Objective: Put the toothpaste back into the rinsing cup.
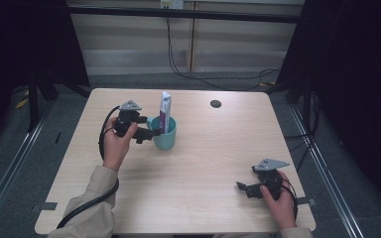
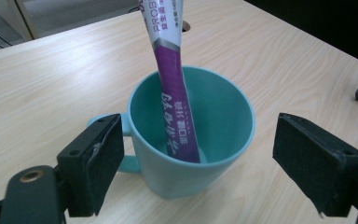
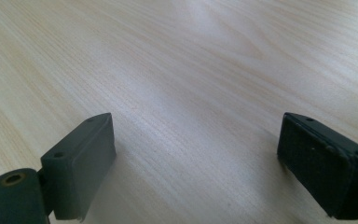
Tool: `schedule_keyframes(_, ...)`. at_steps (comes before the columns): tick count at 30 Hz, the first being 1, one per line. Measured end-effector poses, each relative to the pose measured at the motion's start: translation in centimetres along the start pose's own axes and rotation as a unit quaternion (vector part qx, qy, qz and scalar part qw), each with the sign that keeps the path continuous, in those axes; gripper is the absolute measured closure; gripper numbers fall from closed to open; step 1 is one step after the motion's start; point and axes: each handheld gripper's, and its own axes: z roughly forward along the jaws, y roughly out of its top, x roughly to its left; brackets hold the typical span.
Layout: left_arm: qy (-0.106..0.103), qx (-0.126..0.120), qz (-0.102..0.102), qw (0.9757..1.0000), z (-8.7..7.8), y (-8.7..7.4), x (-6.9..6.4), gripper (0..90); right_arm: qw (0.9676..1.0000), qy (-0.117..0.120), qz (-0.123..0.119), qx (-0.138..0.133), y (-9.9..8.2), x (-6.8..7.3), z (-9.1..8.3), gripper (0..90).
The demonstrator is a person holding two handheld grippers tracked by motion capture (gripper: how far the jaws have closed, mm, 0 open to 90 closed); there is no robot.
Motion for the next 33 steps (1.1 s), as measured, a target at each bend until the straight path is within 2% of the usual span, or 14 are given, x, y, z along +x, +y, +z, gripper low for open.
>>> schedule_keyframes(14, -0.002, 0.007, -0.003, 1.0000, -1.3, -1.0, -0.3, 16.5, 1.0000, 0.000, 0.000, 0.000, 0.0, 0.0, 0.0, 10.5)
schedule_keyframes(19, -0.009, 0.007, -0.009, 0.9999, -1.9, -1.3, -0.5, 16.5, 1.0000, 0.000, 0.000, 0.000, 0.0, 0.0, 0.0, 10.5)
schedule_keyframes(33, -0.021, 0.003, -0.010, 0.9997, -2.6, -2.0, -1.1, 16.5, 1.0000, 0.001, 0.000, -0.001, 0.0, 0.0, 0.0, 10.5)
